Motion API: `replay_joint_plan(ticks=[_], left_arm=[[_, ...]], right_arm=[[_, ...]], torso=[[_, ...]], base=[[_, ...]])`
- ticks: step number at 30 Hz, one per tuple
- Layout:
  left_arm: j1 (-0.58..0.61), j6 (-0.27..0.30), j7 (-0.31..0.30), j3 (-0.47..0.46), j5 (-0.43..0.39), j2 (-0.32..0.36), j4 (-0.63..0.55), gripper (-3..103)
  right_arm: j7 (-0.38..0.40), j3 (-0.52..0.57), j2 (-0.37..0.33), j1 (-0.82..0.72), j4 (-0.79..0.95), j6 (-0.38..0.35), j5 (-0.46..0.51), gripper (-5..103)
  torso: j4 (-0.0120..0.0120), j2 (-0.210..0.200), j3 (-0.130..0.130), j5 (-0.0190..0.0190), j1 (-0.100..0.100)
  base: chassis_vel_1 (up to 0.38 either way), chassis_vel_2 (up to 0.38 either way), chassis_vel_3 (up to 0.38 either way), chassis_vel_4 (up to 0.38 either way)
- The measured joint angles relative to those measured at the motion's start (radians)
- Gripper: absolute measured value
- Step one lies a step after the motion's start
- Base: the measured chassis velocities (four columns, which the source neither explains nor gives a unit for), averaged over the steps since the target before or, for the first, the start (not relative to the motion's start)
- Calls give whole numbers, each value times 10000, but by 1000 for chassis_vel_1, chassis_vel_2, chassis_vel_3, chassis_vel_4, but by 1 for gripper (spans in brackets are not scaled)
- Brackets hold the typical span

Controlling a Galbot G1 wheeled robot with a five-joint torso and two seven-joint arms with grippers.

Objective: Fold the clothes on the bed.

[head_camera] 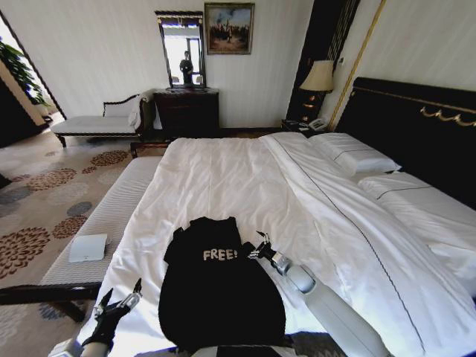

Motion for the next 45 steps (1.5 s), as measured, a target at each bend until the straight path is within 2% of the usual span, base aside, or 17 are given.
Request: replay_joint_plan(ticks=[6, 10, 18, 20, 21, 22, 25, 26, 27, 28, 29, 31, 32, 33, 37, 45], left_arm=[[-33, -1, 4, 110, 76, -121, -11, 100], [-2, 8, 10, 32, 62, -142, -71, 100], [55, -35, 48, 30, 1, -98, -5, 100], [21, -35, 50, 71, 6, -83, 3, 100], [-22, -35, 51, 97, 10, -68, 18, 100], [-22, -35, 51, 97, 10, -68, 18, 100], [-86, -35, 51, 146, 23, -17, 51, 100], [-109, -32, 51, 173, 33, 4, 51, 100], [-119, -29, 50, 179, 34, 9, 52, 100], [-119, -29, 50, 179, 34, 9, 52, 100], [-129, -28, 49, 179, 30, 15, 51, 100], [-134, -27, 49, 174, 19, 28, 54, 100], [-135, -28, 49, 162, 0, 49, 89, 100], [-136, -30, 49, 164, -3, 57, 109, 100], [-157, -31, 47, 222, 8, 28, 122, 100], [-199, -29, 38, 279, 34, -6, 130, 100]], right_arm=[[138, -246, 120, -273, 602, -78, -41, 100], [14, -673, -58, -749, 960, -20, -665, 100], [42, -538, -87, -1610, 1407, -68, -738, 100], [216, -369, -72, -1824, 1639, -365, -186, 100], [603, -210, -1, -1997, 1925, -952, 612, 100], [603, -210, -1, -1997, 1925, -952, 612, 100], [1258, -58, 162, -2071, 2247, -1839, 2167, 100], [1609, 34, 240, -2079, 2405, -2260, 3162, 100], [1766, 93, 276, -2086, 2516, -2452, 3712, 100], [1766, 93, 276, -2086, 2516, -2452, 3712, 100], [1989, 200, 331, -2090, 2715, -2742, 4492, 100], [2243, 320, 391, -2076, 2957, -3070, 5232, 100], [2585, 457, 427, -1972, 3215, -3441, 6124, 100], [2753, 503, 431, -1864, 3287, -3599, 6542, 100], [3000, 517, 417, -1457, 3116, -3800, 7009, 100], [3141, 51, 614, -757, 2269, -3977, 7161, 100]], torso=[[0, 0, 0, 4, 0], [-1, 0, 0, 5, 0], [-2, 0, 0, 5, 0], [-2, 0, 0, 4, 0], [-3, 1, 0, 4, 0], [-3, 1, 0, 4, 0], [-2, 0, 0, 4, -1], [-1, 0, 0, 4, -1], [-1, 0, 0, 3, 0], [-1, 0, 0, 3, 0], [-1, 0, 0, 4, -1], [-2, 0, 0, 4, 0], [-3, 0, 0, 5, 0], [-2, 0, 0, 3, -1], [1, 0, 0, 3, 0], [0, 0, 0, 5, 0]], base=[[0, 0, 0, 0], [0, 0, 0, 0], [0, 0, 0, 0], [0, 0, 0, 0], [0, 0, 0, 0], [0, 0, 0, 0], [0, 0, 0, 0], [0, 0, 0, 0], [0, 0, 0, 0], [0, 0, 0, 0], [0, 0, 0, 0], [0, 0, 0, 0], [0, 0, 0, 0], [0, 0, 0, 0], [0, 0, 0, 0], [0, 0, 0, 0]])
